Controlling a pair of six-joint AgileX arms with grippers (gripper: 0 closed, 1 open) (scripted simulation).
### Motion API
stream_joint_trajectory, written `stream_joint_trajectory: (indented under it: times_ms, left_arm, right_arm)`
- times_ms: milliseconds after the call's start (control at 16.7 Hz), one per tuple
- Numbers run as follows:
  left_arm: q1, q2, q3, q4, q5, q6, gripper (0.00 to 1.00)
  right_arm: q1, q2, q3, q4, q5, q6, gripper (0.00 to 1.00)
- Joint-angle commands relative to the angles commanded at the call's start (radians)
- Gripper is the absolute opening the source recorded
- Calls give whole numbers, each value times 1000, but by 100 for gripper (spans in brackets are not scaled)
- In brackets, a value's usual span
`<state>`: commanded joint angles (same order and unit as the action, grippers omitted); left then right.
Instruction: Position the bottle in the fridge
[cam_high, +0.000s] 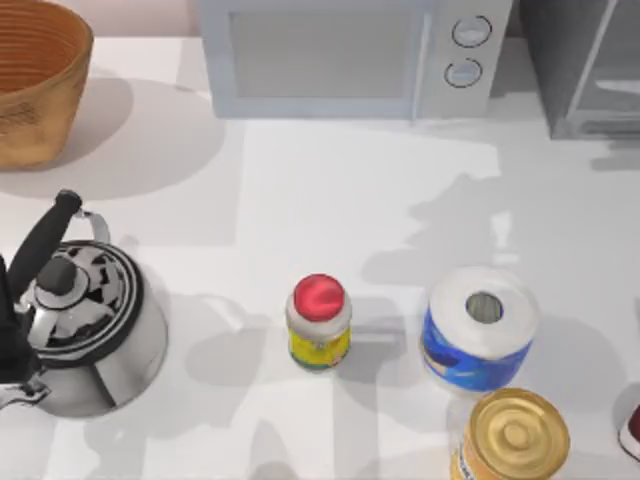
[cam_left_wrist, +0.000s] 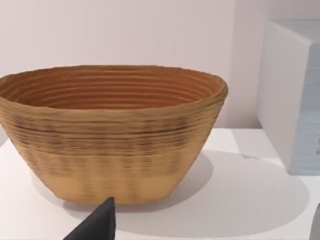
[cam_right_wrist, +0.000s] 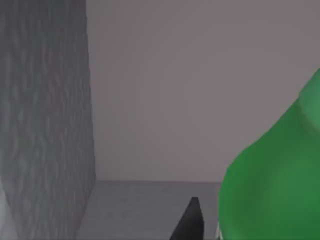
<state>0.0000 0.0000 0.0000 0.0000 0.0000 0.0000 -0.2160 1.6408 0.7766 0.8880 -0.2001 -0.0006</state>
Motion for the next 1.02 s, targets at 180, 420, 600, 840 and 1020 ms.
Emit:
stream_joint_trajectory:
  times_ms: [180, 420, 600, 840, 1020]
  left_arm:
    - [0, 0, 0, 0, 0, 0, 100]
    - [0, 0, 0, 0, 0, 0, 100]
    - [0, 0, 0, 0, 0, 0, 100]
    - [0, 0, 0, 0, 0, 0, 100]
    - [0, 0, 0, 0, 0, 0, 100]
  right_arm:
    - [-36, 251, 99, 115, -24, 3, 1]
    - [-61, 439, 190, 219, -50, 11, 1]
    - [-64, 470, 207, 238, -55, 14, 1]
    - [-59, 471, 203, 234, -54, 15, 1]
    - [-53, 508, 257, 206, -50, 19, 1]
